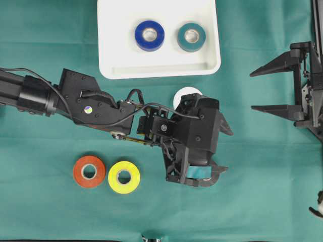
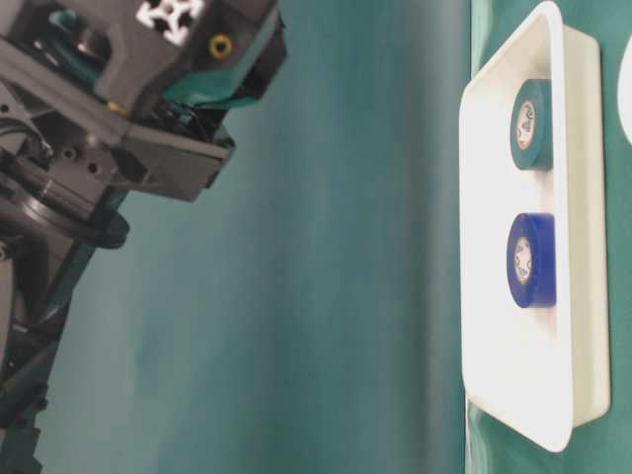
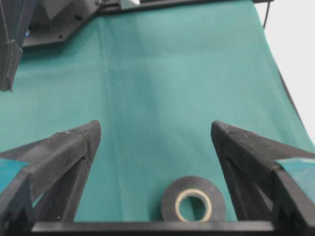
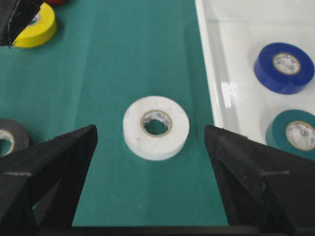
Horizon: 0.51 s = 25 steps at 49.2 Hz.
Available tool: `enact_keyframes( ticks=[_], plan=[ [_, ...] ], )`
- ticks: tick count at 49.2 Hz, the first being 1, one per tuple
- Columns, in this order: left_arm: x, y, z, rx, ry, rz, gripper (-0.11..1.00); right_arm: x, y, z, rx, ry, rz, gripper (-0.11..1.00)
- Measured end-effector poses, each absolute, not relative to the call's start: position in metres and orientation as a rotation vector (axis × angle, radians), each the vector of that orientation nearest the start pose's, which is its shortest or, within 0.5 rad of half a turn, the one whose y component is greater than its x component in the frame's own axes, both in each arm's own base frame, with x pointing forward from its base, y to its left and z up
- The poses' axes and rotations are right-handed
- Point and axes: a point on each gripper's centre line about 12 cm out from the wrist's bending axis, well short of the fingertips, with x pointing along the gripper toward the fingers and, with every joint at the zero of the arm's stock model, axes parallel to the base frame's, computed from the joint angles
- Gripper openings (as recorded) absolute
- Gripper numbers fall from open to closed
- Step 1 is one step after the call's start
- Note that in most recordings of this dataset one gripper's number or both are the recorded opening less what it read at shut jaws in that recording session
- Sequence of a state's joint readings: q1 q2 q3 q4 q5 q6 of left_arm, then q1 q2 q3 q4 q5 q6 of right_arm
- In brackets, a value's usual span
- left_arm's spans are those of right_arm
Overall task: Pick up the tape from a random location and place it into the white case.
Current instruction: 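Move the left gripper over the black tape roll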
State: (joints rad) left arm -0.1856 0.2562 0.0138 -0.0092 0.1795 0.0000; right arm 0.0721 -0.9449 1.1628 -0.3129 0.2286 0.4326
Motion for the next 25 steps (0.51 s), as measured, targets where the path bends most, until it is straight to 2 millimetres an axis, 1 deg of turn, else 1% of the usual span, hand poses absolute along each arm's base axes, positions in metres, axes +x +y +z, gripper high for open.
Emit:
enact_keyframes(
  ticks=[4,14,25],
  plan=[
    [0.521,-0.098,0.270,0.015,0.486,-0.177,0.98,0.192,0.006,0.236,0.094,0.434,-0.025,0.87],
    [0.527,-0.098,0.261,0.016,0.671,-0.165,0.98,0.192,0.006,0.236,0.094,0.434,-0.025,0.87],
    [0.535,-0.098,0.262,0.038,0.840,-0.156,0.98,0.192,0.005,0.236,0.095,0.435,-0.027,0.87]
  ],
)
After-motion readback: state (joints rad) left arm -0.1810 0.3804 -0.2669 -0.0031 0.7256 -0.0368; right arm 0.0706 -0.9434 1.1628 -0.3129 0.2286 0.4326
